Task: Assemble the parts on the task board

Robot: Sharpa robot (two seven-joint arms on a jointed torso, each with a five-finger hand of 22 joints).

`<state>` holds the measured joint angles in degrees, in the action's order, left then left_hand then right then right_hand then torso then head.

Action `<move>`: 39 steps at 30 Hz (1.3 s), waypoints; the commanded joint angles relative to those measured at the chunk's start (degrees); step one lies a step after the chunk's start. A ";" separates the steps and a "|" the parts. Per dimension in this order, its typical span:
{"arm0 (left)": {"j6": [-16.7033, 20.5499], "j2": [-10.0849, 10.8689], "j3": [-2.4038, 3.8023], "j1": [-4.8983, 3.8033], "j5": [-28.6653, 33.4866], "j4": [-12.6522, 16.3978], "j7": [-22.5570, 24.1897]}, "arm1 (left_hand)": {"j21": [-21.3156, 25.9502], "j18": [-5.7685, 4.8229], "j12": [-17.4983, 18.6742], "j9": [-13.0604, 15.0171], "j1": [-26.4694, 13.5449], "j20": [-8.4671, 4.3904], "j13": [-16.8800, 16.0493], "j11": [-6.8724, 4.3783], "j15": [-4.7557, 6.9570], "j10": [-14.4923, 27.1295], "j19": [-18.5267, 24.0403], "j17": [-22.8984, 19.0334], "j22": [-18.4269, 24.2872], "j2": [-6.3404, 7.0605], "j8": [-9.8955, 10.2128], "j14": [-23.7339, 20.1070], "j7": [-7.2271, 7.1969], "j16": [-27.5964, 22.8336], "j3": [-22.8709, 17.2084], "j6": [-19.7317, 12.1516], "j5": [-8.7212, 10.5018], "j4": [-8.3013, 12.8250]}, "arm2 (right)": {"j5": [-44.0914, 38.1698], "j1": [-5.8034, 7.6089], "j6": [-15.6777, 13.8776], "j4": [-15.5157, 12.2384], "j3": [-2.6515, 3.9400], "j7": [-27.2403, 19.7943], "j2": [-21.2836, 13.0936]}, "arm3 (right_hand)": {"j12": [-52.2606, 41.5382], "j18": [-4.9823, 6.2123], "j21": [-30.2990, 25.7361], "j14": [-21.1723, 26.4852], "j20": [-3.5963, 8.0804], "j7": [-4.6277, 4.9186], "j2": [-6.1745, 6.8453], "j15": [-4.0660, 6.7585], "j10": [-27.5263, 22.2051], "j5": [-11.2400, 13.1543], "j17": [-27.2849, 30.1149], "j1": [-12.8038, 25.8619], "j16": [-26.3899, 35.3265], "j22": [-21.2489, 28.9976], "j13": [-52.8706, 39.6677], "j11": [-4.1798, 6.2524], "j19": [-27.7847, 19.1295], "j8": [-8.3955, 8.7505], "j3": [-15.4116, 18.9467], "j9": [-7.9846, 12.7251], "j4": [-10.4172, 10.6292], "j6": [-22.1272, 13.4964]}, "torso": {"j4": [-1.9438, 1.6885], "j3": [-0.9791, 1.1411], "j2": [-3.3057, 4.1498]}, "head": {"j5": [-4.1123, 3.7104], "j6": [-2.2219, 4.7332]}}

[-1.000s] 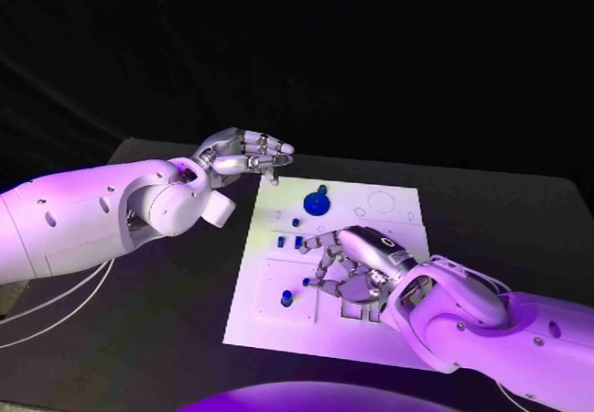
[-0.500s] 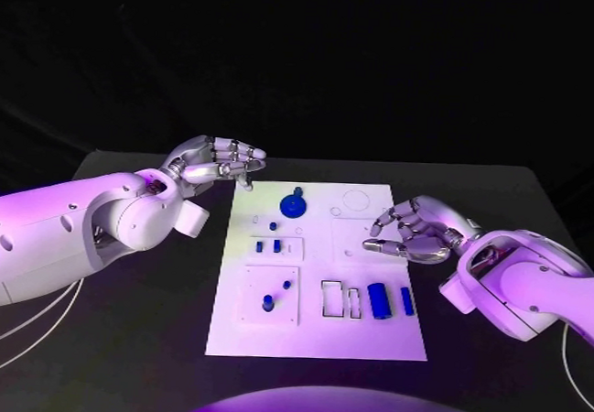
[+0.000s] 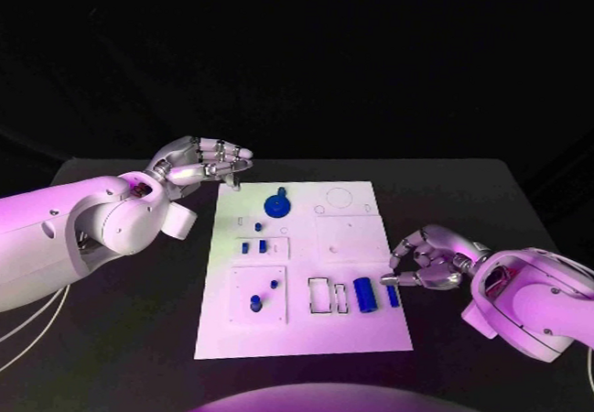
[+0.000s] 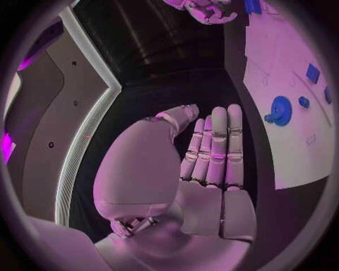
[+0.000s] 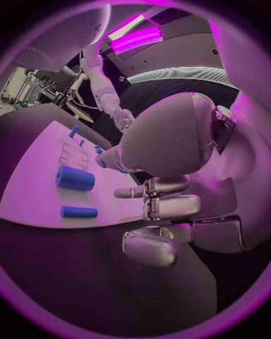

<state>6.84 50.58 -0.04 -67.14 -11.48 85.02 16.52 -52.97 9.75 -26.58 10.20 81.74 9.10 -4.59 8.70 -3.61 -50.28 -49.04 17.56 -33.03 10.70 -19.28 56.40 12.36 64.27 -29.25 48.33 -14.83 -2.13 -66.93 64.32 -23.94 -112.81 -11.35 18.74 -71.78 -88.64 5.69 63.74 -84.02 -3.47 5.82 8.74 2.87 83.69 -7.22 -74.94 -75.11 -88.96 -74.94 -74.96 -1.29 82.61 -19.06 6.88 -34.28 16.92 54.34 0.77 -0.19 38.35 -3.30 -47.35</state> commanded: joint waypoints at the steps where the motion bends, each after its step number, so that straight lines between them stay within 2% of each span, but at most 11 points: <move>1: -0.99 0.01 0.01 -0.01 0.20 0.09 0.48 | 0.19 0.82 -0.42 0.06 -0.15 0.13 0.02 -0.06 -0.43 0.53 0.35 -0.07 0.10 -0.25 -0.39 -0.03 -0.11 -0.21 0.19 -0.44 -0.12 0.11 | -4.57 -0.88 0.80 -0.08 -0.04 3.97 0.65 | -0.17 -0.93 0.40 -5.46 -0.02 -0.10 -0.55 -0.35 5.30 -0.31 -12.37 0.39 -0.35 -5.27 -13.68 -0.04 0.51 -0.34 0.61 -0.07 0.04 0.24 | 0.16 -0.09 -0.06 | 0.19 -0.02; 8: -0.97 0.25 0.00 -0.01 0.21 0.19 0.42 | 0.19 0.82 -0.42 0.06 -0.15 0.13 0.02 -0.06 -0.43 0.53 0.35 -0.07 0.10 -0.25 -0.39 -0.03 -0.11 -0.21 0.19 -0.44 -0.12 0.11 | -4.04 -2.10 0.32 0.39 -0.07 4.10 2.28 | -0.21 -1.00 0.78 -5.51 0.01 -0.13 -1.30 -0.33 5.34 -0.35 -12.62 2.04 -0.42 -5.51 -13.74 -0.02 0.66 -0.20 1.30 -0.02 0.07 0.36 | 0.06 -0.07 -0.03 | 0.40 -0.22; 11: -0.94 0.37 0.00 -0.01 0.21 0.24 0.40 | 0.19 0.82 -0.42 0.06 -0.15 0.13 0.02 -0.06 -0.43 0.53 0.35 -0.07 0.10 -0.25 -0.39 -0.03 -0.11 -0.21 0.19 -0.44 -0.12 0.11 | -3.65 -2.71 0.31 0.70 -0.07 4.08 3.15 | -0.20 -1.01 0.84 -5.54 0.01 -0.14 -1.58 -0.32 5.34 -0.35 -12.78 2.66 -0.46 -5.57 -13.75 0.00 0.69 -0.16 1.45 -0.01 0.07 0.43 | 0.13 -0.07 -0.01 | 0.49 -0.29; 16: -1.00 0.51 0.00 -0.01 0.21 0.37 0.38 | 0.18 0.83 -0.49 0.07 -0.07 0.12 0.02 -0.06 -0.41 0.58 0.34 -0.08 0.10 -0.28 -0.44 -0.05 -0.10 -0.21 0.15 -0.47 -0.16 0.20 | -3.47 -3.55 0.43 1.10 -0.06 4.14 4.51 | -0.60 -1.10 1.38 -5.61 0.05 -0.30 -2.14 -0.26 5.68 -0.36 -13.15 3.59 -0.56 -5.84 -14.19 0.11 0.87 -0.29 1.53 -0.07 0.05 0.95 | 0.11 -0.02 0.00 | 0.04 -0.59; 19: -1.01 0.58 0.00 -0.01 0.21 0.42 0.36 | 0.18 0.83 -0.49 0.07 -0.07 0.12 0.02 -0.06 -0.41 0.58 0.34 -0.08 0.10 -0.28 -0.44 -0.05 -0.10 -0.21 0.15 -0.47 -0.16 0.20 | -3.74 -3.78 0.48 1.31 -0.06 4.37 5.23 | -0.78 -1.16 1.79 -5.66 0.14 -0.53 -2.56 -0.12 5.83 -0.34 -13.42 4.36 -0.63 -6.05 -14.40 0.30 1.01 -0.57 1.57 -0.19 0.05 1.67 | 0.08 0.06 0.06 | 0.04 -0.67; 24: -1.05 0.65 0.00 -0.01 0.21 0.50 0.36 | 0.18 0.83 -0.49 0.07 -0.07 0.12 0.02 -0.06 -0.41 0.58 0.34 -0.08 0.10 -0.28 -0.44 -0.05 -0.10 -0.21 0.15 -0.47 -0.16 0.20 | -4.30 -3.96 0.77 1.91 -0.05 5.09 6.33 | -0.79 -1.17 1.87 -5.68 0.25 -0.68 -2.93 0.01 5.85 -0.33 -13.52 5.13 -0.65 -6.14 -14.41 0.45 1.05 -0.68 1.60 -0.26 0.07 2.05 | 0.16 -0.10 0.00 | 0.13 -0.77; 33: -1.28 0.75 0.00 -0.01 0.46 0.61 0.20 | 0.18 0.83 -0.54 0.07 -0.07 0.12 0.02 -0.05 -0.42 0.62 0.33 -0.08 0.10 -0.31 -0.48 -0.06 -0.09 -0.21 0.13 -0.48 -0.17 0.21 | -6.83 -4.67 1.44 3.29 -0.04 7.37 8.38 | -0.82 -1.22 2.15 -5.73 0.34 -0.81 -3.15 0.11 5.87 -0.33 -13.77 5.95 -0.72 -6.30 -14.45 0.56 1.14 -0.74 1.65 -0.31 0.05 2.31 | 0.07 -0.15 -0.09 | 0.19 -0.94; 35: -1.24 0.79 0.00 -0.01 0.48 0.63 0.18 | 0.19 0.81 -0.58 0.08 -0.17 0.13 0.02 -0.03 -0.44 0.66 0.34 -0.08 0.11 -0.33 -0.52 -0.06 -0.07 -0.21 0.15 -0.50 -0.17 0.17 | -7.86 -4.84 1.47 3.66 -0.04 8.54 8.71 | -0.80 -1.25 2.33 -5.74 0.54 -1.07 -3.84 0.33 5.87 -0.24 -13.82 3.10 -0.73 -6.47 -14.44 0.80 1.20 -0.86 0.74 -0.39 -0.27 2.80 | 0.06 -0.16 -0.12 | 0.18 -1.01; 39: -1.19 0.87 0.00 -0.01 0.43 0.68 0.14 | 0.22 0.80 -0.64 0.09 -0.34 0.16 0.02 0.00 -0.48 0.74 0.34 -0.08 0.14 -0.39 -0.55 -0.07 -0.03 -0.20 0.17 -0.55 -0.18 0.07 | -9.30 -5.06 2.57 4.22 -0.04 10.75 9.06 | -0.95 -1.38 2.94 -5.82 0.75 -1.34 -3.01 0.54 6.00 -0.17 -14.25 -0.73 -0.84 -6.84 -14.61 1.05 1.39 -1.05 0.45 -0.45 -0.39 3.59 | 0.07 -0.20 -0.14 | 0.23 -1.00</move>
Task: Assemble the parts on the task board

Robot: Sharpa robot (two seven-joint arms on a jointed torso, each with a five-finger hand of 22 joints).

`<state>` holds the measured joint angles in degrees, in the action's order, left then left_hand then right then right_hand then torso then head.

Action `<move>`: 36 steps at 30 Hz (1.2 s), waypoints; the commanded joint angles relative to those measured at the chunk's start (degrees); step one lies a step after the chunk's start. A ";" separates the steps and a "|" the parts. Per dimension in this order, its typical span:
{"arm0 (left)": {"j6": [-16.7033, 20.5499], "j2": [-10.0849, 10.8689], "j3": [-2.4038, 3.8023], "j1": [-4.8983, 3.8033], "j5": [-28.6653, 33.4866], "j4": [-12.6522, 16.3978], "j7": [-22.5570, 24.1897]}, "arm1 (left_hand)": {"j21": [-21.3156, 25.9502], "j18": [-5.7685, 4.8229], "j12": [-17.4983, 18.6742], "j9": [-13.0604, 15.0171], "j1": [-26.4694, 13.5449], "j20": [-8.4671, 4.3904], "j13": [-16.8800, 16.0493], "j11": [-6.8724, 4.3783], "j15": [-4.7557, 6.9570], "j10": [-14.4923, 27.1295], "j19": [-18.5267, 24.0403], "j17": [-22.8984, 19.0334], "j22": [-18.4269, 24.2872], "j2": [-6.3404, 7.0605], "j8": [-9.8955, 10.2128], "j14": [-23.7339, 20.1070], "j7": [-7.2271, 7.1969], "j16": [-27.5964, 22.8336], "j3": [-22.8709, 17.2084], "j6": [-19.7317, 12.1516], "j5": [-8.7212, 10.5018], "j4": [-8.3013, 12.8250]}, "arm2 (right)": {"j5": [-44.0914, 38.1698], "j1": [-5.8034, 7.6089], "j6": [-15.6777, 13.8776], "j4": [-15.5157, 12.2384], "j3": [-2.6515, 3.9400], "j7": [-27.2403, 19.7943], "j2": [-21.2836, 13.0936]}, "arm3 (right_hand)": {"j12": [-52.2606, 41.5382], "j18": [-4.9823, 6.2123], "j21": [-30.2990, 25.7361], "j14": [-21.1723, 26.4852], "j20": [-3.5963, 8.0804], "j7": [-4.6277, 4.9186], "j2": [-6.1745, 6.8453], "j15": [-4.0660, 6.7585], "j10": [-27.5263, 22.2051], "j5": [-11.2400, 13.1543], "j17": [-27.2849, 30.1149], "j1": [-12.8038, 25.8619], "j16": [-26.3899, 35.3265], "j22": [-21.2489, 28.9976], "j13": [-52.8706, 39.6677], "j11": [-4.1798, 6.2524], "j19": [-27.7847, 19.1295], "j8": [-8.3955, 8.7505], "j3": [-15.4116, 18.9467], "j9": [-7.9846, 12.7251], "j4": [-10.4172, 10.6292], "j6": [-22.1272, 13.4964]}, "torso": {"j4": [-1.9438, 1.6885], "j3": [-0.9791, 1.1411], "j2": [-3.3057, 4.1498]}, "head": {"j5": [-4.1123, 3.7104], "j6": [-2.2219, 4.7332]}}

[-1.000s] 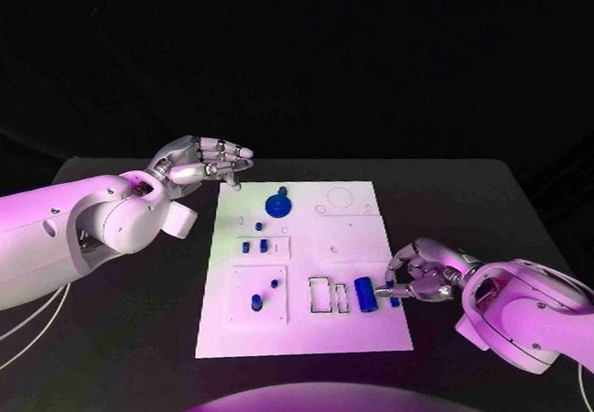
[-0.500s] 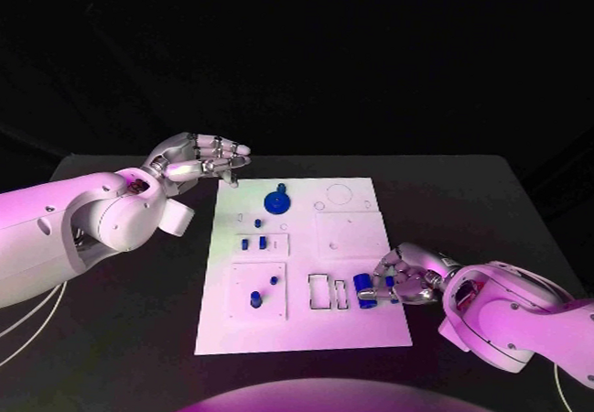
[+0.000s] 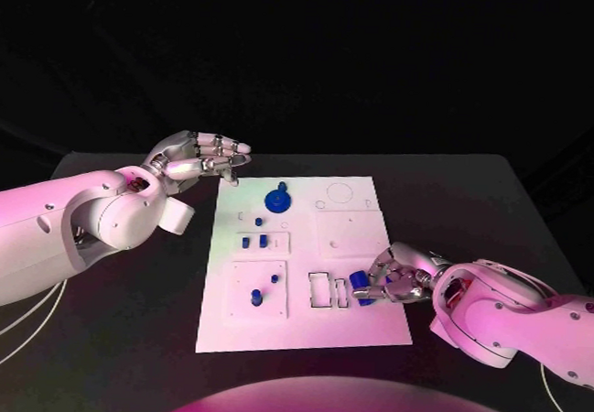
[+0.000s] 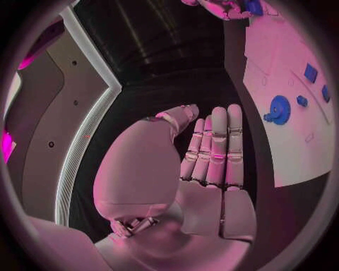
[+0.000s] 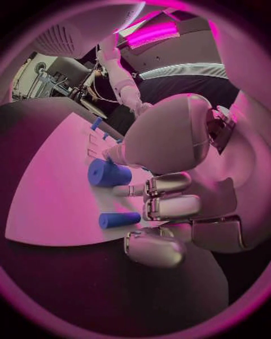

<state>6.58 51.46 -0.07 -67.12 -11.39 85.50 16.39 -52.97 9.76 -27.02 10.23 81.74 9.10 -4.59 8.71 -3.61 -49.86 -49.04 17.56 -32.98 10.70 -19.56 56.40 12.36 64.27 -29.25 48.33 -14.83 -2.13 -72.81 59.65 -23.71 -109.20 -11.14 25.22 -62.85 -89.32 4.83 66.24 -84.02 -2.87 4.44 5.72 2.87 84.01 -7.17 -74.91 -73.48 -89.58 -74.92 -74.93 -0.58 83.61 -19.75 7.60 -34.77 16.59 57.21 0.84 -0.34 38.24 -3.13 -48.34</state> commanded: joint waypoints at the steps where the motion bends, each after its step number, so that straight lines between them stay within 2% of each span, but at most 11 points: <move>1: -0.93 0.00 0.03 -0.03 0.32 0.21 0.27 | 0.23 0.80 -0.20 0.05 -0.34 0.16 0.02 -0.01 -0.48 0.32 0.34 -0.09 0.09 -0.39 -0.28 -0.07 -0.03 -0.20 0.17 -0.55 -0.18 0.07 | -3.59 -0.42 2.62 0.66 -0.25 4.50 0.17 | -0.33 -0.54 0.58 -5.85 0.18 -0.01 0.24 0.58 5.72 -0.23 -14.43 -2.97 -0.25 -6.95 -14.71 0.40 0.43 -0.43 -0.23 0.03 -0.07 0.92 | 0.01 -0.05 -0.03 | 0.07 -0.03; 7: -0.95 0.06 0.03 -0.03 0.22 0.24 0.22 | 0.23 0.80 -0.20 0.05 -0.34 0.16 0.02 -0.01 -0.48 0.32 0.34 -0.09 0.09 -0.39 -0.28 -0.07 -0.03 -0.20 0.17 -0.55 -0.18 0.07 | -4.99 -0.63 4.56 0.57 -0.25 5.64 0.64 | -0.38 -0.59 0.79 -5.88 0.27 -0.15 1.36 0.68 5.76 -0.23 -14.60 -3.60 -0.30 -7.10 -14.76 0.52 0.49 -0.66 0.23 -0.02 0.13 1.48 | 0.07 -0.08 -0.04 | 0.00 0.10; 11: -0.99 0.09 0.03 -0.03 0.17 0.27 0.20 | 0.23 0.80 -0.20 0.05 -0.34 0.16 0.02 -0.01 -0.48 0.32 0.34 -0.09 0.09 -0.39 -0.28 -0.07 -0.03 -0.20 0.17 -0.55 -0.18 0.07 | -5.65 -0.71 4.32 0.32 -0.25 5.94 0.78 | -0.31 -0.59 0.79 -5.88 0.32 -0.20 1.91 0.73 5.71 -0.32 -14.63 -4.14 -0.30 -7.14 -14.70 0.57 0.49 -0.68 0.26 -0.01 0.06 1.54 | 0.03 -0.03 -0.03 | -0.10 0.16; 16: -1.03 0.18 0.03 -0.03 0.14 0.30 0.19 | 0.26 0.80 -0.25 0.05 -0.43 0.18 0.03 0.00 -0.50 0.41 0.35 -0.09 0.12 -0.42 -0.31 -0.08 -0.02 -0.19 0.16 -0.61 -0.19 0.03 | -6.46 -0.76 3.38 0.16 -0.25 6.28 0.62 | -0.23 -0.62 0.93 -5.91 0.37 -0.22 1.85 0.76 5.66 -0.38 -14.73 -5.00 -0.33 -7.24 -14.62 0.60 0.53 -0.64 -0.19 0.04 0.04 1.56 | 0.01 -0.04 -0.01 | -0.18 0.34; 24: -1.11 0.17 0.03 -0.03 0.09 0.33 0.19 | 0.26 0.80 -0.25 0.05 -0.43 0.18 0.03 0.00 -0.50 0.41 0.35 -0.09 0.12 -0.42 -0.31 -0.08 -0.02 -0.19 0.16 -0.61 -0.19 0.03 | -5.69 -0.73 2.46 -0.49 -0.19 6.61 0.22 | -0.30 -0.66 1.06 -5.91 0.53 -0.45 1.12 0.94 5.72 -0.42 -14.78 -7.68 -0.34 -7.45 -14.70 0.81 0.61 -0.46 -3.41 0.36 -0.06 2.09 | 0.04 -0.01 -0.01 | -0.22 0.49; 27: -0.99 0.14 0.03 -0.03 0.06 0.33 0.40 | 0.26 0.80 -0.25 0.05 -0.43 0.18 0.03 0.00 -0.50 0.41 0.35 -0.09 0.12 -0.42 -0.31 -0.08 -0.02 -0.19 0.16 -0.61 -0.19 0.03 | -5.08 -0.54 0.88 -1.20 -0.08 6.36 -0.05 | -0.58 -0.70 1.31 -5.94 0.72 -0.86 -0.04 1.19 5.91 -0.41 -14.90 -8.79 -0.37 -7.62 -14.97 1.15 0.71 -0.49 -5.39 0.58 -0.10 2.92 | 0.06 -0.03 -0.05 | -0.30 0.53; 30: -0.71 0.06 0.03 -0.02 0.04 0.31 0.87 | 0.29 0.80 -0.31 0.05 -0.45 0.18 0.02 0.01 -0.50 0.47 0.36 -0.09 0.15 -0.44 -0.35 -0.09 -0.01 -0.18 0.14 -0.67 -0.21 0.04 | -4.74 -0.06 -1.20 -1.98 0.02 5.80 -0.29 | -0.68 -0.81 1.95 -5.98 0.95 -1.25 -1.02 1.48 5.99 -0.29 -15.09 -7.90 -0.42 -7.90 -15.07 1.49 0.92 -0.50 -6.15 0.81 0.10 3.90 | 0.05 -0.03 -0.03 | -0.32 0.66; 36: -0.45 -0.04 0.03 -0.02 0.03 0.27 1.18 | 0.30 0.80 -0.35 0.06 -0.45 0.19 0.02 0.00 -0.50 0.46 0.36 -0.09 0.15 -0.48 -0.37 -0.09 -0.01 -0.17 0.12 -0.67 -0.24 0.04 | -2.60 1.61 -4.37 -3.59 0.13 4.21 -0.69 | -0.68 -0.94 2.66 -5.98 1.21 -1.62 -1.78 1.77 5.99 -0.25 -15.09 -6.43 -0.42 -8.22 -15.07 1.84 1.16 -0.49 -6.56 1.02 0.11 4.78 | 0.05 -0.07 -0.05 | -0.05 0.76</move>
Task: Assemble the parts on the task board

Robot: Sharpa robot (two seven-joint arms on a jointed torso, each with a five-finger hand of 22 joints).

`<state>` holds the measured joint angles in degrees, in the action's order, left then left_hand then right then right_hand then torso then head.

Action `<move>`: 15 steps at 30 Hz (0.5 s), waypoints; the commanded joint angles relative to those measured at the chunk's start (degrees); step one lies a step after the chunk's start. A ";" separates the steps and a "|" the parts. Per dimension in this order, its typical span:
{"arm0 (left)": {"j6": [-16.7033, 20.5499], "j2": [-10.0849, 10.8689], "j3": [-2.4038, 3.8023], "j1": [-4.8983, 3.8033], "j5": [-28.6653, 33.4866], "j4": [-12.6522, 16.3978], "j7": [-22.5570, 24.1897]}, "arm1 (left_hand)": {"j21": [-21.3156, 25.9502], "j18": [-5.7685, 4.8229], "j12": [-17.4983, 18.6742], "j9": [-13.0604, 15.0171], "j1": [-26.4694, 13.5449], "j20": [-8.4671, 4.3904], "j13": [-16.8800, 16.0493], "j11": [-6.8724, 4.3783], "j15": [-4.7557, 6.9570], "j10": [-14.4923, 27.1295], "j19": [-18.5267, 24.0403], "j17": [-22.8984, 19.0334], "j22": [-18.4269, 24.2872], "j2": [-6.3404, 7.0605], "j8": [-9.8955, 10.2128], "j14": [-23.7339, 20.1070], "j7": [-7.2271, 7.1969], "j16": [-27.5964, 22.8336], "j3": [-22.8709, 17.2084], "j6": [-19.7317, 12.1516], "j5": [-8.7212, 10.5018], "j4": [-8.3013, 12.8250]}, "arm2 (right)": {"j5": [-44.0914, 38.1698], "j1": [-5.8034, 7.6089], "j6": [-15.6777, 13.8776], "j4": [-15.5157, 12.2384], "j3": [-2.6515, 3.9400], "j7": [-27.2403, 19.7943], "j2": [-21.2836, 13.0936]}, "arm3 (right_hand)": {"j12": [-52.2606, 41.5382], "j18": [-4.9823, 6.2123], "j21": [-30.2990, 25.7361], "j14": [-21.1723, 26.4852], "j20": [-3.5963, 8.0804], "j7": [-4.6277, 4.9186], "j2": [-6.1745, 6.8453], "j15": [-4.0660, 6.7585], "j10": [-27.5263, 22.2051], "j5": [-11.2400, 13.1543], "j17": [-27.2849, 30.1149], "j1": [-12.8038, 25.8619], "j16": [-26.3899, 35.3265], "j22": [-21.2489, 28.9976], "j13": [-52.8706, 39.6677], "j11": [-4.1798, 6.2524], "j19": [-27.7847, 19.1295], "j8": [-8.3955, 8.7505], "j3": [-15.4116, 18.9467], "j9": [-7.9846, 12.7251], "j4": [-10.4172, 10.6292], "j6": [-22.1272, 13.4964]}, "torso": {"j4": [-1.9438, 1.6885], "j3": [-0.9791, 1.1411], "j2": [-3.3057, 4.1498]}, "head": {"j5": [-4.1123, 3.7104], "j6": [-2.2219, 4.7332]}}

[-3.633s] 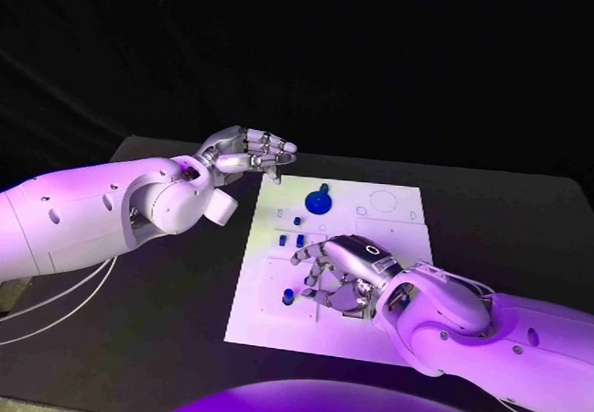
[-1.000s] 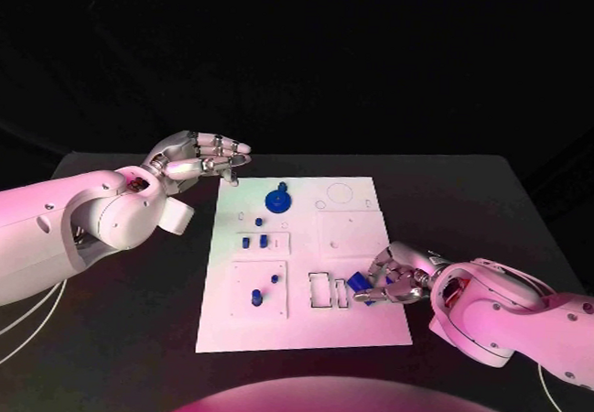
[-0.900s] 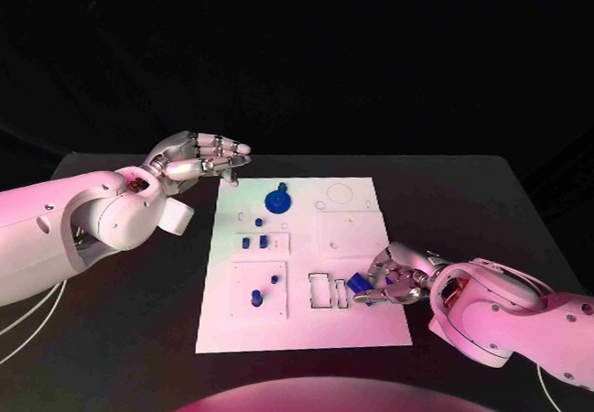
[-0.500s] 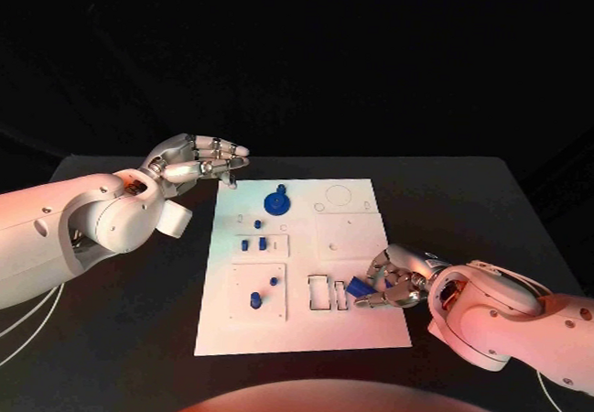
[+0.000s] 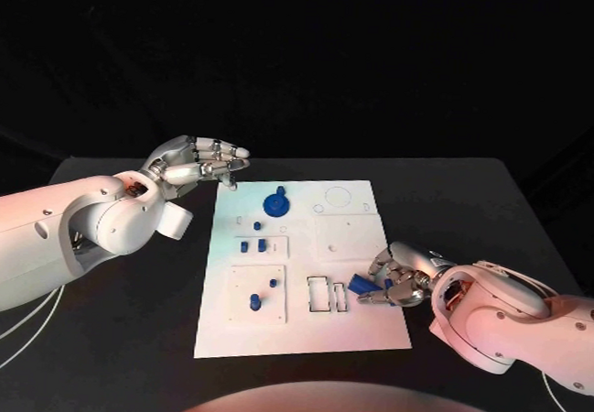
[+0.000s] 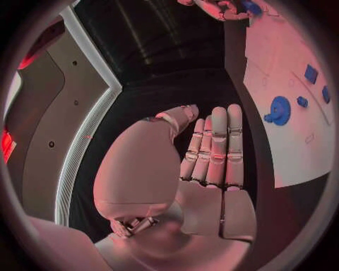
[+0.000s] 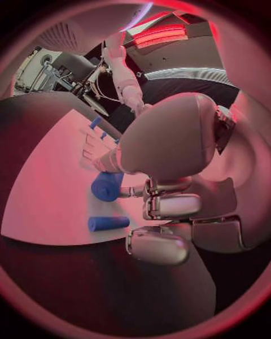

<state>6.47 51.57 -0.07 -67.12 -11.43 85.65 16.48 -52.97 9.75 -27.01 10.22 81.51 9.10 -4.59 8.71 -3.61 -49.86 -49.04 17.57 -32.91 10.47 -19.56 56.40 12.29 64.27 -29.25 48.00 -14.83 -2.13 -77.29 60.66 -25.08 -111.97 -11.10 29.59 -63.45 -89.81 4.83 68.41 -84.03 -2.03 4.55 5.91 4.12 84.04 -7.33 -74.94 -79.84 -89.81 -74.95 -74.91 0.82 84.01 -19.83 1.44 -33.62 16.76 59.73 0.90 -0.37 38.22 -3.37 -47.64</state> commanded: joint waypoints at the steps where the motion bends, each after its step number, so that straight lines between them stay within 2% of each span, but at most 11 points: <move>1: -0.32 -0.16 0.03 -0.02 0.08 0.11 1.11 | 0.30 0.81 -0.36 0.07 -0.22 0.19 0.02 0.01 -0.50 0.47 0.36 -0.09 0.08 -0.25 -0.37 -0.09 0.05 -0.17 0.12 -0.34 -0.24 0.04 | 2.22 0.87 -3.27 -1.10 0.11 -0.35 -0.14 | -0.19 -0.95 0.52 -5.97 0.39 -1.76 -2.00 0.54 5.96 -0.08 -15.06 0.07 -0.19 -8.20 -15.09 0.46 0.77 -0.41 -0.41 -0.11 -0.07 2.32 | -0.03 -0.03 -0.01 | 0.22 0.03; 5: -0.25 -0.19 0.03 -0.02 0.07 0.11 1.16 | 0.30 0.81 -0.36 0.07 -0.22 0.19 0.02 0.01 -0.50 0.47 0.36 -0.09 0.08 -0.25 -0.37 -0.09 0.05 -0.17 0.12 -0.34 -0.24 0.04 | 3.51 1.89 -4.15 -2.13 0.17 -1.12 -0.21 | -0.19 -1.00 0.77 -5.97 0.50 -1.91 -2.37 0.66 5.96 -0.10 -15.06 0.70 -0.19 -8.33 -15.09 0.59 0.85 -0.39 -0.57 -0.03 -0.07 2.63 | -0.04 -0.07 0.00 | 0.32 0.05; 9: -0.21 -0.17 0.03 -0.02 0.07 0.14 1.17 | 0.30 0.81 -0.36 0.07 -0.22 0.19 0.02 0.01 -0.50 0.47 0.36 -0.09 0.08 -0.25 -0.37 -0.09 0.05 -0.17 0.12 -0.34 -0.24 0.04 | 5.25 2.32 -4.33 -2.48 0.19 -1.47 0.15 | -0.19 -1.02 0.87 -5.97 0.58 -1.97 -2.62 0.74 5.96 -0.06 -15.06 1.37 -0.19 -8.39 -15.09 0.67 0.89 -0.35 -0.62 0.03 -0.04 2.83 | -0.03 -0.06 0.03 | 0.57 -0.05; 15: -0.23 -0.23 0.03 -0.03 0.07 0.18 1.17 | 0.30 0.81 -0.36 0.07 -0.22 0.19 0.02 0.01 -0.50 0.47 0.36 -0.09 0.08 -0.25 -0.37 -0.09 0.05 -0.17 0.12 -0.34 -0.24 0.04 | 7.35 2.40 -3.61 -2.15 0.19 -1.72 2.27 | -0.19 -1.04 0.83 -5.97 0.67 -1.92 -3.42 0.75 5.96 -0.01 -15.06 5.52 -0.19 -8.53 -15.09 0.65 0.92 -0.15 -0.14 0.19 0.00 3.15 | 0.05 -0.07 0.05 | 0.72 -0.16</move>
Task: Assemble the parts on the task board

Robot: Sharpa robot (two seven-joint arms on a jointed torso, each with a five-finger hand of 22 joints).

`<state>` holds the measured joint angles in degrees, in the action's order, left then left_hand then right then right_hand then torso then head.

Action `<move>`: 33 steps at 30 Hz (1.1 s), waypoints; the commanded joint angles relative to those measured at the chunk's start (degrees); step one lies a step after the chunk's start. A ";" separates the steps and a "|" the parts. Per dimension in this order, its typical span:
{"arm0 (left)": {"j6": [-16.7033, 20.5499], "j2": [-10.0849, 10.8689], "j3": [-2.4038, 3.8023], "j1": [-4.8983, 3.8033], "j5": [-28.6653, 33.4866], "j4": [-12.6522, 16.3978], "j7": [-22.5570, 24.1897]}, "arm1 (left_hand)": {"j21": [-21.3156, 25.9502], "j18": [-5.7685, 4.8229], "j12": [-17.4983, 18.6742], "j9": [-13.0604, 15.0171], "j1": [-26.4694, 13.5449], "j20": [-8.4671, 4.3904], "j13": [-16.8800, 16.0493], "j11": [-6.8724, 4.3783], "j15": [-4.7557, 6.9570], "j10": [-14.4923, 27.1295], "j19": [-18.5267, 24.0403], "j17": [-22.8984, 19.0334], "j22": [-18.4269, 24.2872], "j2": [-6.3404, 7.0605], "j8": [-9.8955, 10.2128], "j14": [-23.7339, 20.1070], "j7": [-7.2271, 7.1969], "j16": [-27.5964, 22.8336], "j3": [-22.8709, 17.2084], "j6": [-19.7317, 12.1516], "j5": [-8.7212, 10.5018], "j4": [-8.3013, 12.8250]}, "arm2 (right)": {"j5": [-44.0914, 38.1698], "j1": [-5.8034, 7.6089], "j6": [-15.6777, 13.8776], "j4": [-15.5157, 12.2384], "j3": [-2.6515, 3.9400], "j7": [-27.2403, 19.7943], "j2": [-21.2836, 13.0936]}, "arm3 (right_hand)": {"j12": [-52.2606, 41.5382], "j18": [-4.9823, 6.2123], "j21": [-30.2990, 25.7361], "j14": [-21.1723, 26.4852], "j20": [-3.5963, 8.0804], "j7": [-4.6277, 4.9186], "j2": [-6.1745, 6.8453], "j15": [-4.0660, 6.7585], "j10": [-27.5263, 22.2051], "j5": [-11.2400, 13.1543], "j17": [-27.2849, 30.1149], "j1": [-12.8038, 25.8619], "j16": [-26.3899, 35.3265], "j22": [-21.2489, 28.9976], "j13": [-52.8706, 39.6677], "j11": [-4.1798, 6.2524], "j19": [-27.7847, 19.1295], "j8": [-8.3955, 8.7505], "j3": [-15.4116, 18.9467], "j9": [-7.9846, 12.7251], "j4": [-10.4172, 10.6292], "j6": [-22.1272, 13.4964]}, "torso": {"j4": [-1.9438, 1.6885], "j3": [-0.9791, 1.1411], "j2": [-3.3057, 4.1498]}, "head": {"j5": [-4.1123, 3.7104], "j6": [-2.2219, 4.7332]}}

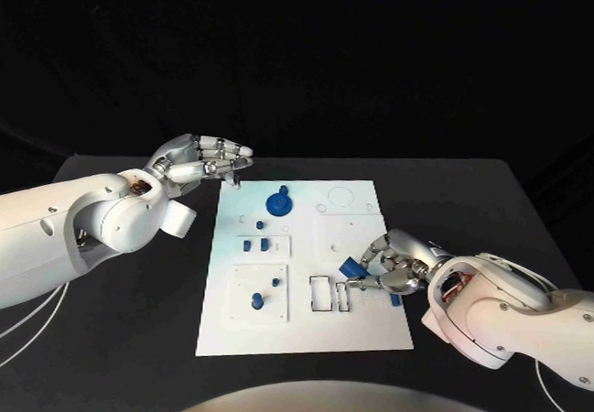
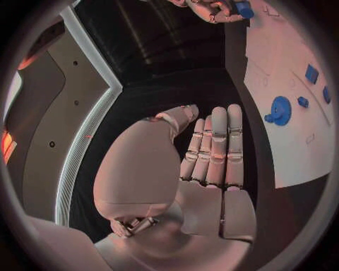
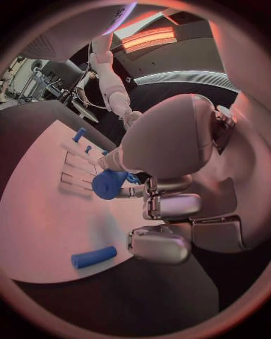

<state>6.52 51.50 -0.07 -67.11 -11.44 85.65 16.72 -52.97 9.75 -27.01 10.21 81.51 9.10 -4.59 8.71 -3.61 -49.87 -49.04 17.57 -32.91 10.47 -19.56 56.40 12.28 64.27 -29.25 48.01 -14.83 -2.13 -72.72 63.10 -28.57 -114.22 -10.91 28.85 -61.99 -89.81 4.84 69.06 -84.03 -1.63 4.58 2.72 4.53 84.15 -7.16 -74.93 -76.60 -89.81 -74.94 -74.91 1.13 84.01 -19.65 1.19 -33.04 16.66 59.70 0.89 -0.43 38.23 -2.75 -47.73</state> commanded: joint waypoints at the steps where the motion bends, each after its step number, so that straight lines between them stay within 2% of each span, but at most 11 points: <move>1: -0.29 -0.17 0.03 -0.03 0.08 0.21 0.92 | 0.30 0.81 -0.36 0.08 -0.22 0.19 0.02 0.01 -0.50 0.47 0.36 -0.09 0.08 -0.25 -0.37 -0.09 0.07 -0.17 0.12 -0.36 -0.24 0.04 | 3.03 -0.12 0.04 0.17 -0.01 -0.97 1.15 | -0.19 -1.02 0.07 -5.97 0.27 -1.95 -0.38 0.34 5.85 -0.18 -15.07 2.81 -0.19 -8.52 -15.09 0.34 0.90 -0.34 0.15 -0.39 0.12 3.21 | -0.01 0.01 0.05 | 0.16 -0.16; 9: -0.23 -0.12 0.03 -0.04 0.08 0.29 0.80 | 0.32 0.81 -0.53 0.10 -0.25 0.19 0.00 0.00 -0.49 0.48 0.34 -0.09 0.11 -0.28 -0.48 -0.10 0.06 -0.14 0.08 -0.39 -0.31 0.08 | 4.68 -1.27 1.87 1.25 -0.02 -0.93 4.02 | -0.19 -1.01 -0.04 -5.97 0.26 -1.97 -0.97 0.34 5.85 -0.04 -15.07 6.51 -0.19 -8.63 -15.09 0.35 0.91 -0.61 1.04 -0.55 0.11 3.55 | 0.02 0.06 0.04 | 0.55 -0.37; 12: -0.09 -0.10 0.03 -0.04 0.08 0.35 0.79 | 0.32 0.82 -0.58 0.09 -0.26 0.19 -0.01 0.00 -0.49 0.50 0.34 -0.09 0.11 -0.25 -0.47 -0.10 0.07 -0.13 0.08 -0.47 -0.32 0.10 | 5.02 -1.64 2.55 1.59 -0.03 -0.85 4.65 | -0.19 -1.00 -0.13 -5.97 0.29 -2.05 -1.69 0.39 5.85 0.02 -15.07 8.59 -0.19 -8.69 -15.09 0.41 0.91 -0.88 2.50 -0.74 0.14 3.61 | 0.01 0.03 0.04 | 0.80 -0.35; 24: -0.07 -0.12 0.03 -0.04 0.08 0.45 0.68 | 0.36 0.81 -0.70 0.04 -0.44 0.22 -0.01 0.04 -0.52 0.59 0.32 -0.08 0.15 -0.35 -0.41 -0.08 0.13 -0.10 0.04 -0.77 -0.35 -0.01 | 5.39 -2.48 3.58 2.41 -0.03 -0.73 6.25 | -0.19 -0.99 -0.16 -5.97 0.29 -2.09 -1.80 0.39 5.85 0.00 -15.07 8.67 -0.19 -8.70 -15.09 0.43 0.91 -0.92 2.63 -0.78 0.07 3.62 | 0.06 0.07 0.05 | 1.42 -0.52; 33: -0.08 -0.07 0.03 -0.05 0.08 0.51 0.63 | 0.37 0.82 -0.72 0.04 -0.41 0.21 -0.01 0.04 -0.52 0.62 0.31 -0.08 0.16 -0.36 -0.42 -0.08 0.12 -0.09 0.01 -0.80 -0.36 0.02 | 5.30 -2.90 3.38 3.70 -0.03 -0.68 7.50 | -0.19 -0.98 -0.25 -5.97 0.30 -2.10 -1.84 0.40 5.85 -0.02 -15.07 8.63 -0.19 -8.67 -15.09 0.44 0.88 -0.94 2.64 -0.79 0.03 3.62 | 0.02 0.03 0.03 | 1.38 -0.56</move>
<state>6.61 51.51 -0.08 -67.12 -11.44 85.97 16.73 -52.97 9.76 -27.45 10.25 81.51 9.10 -4.59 8.92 -3.81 -49.66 -49.04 17.57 -32.81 10.47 -19.90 56.20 12.16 64.27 -29.25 47.50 -14.83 -2.13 -67.29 60.32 -26.03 -110.71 -10.94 28.43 -54.65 -89.81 4.84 69.06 -84.03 -1.64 4.72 0.98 4.52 83.95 -7.18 -74.91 -68.21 -89.81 -74.92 -74.95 1.31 84.01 -20.39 3.55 -33.73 16.77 61.02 0.93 -0.37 38.26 -1.36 -48.32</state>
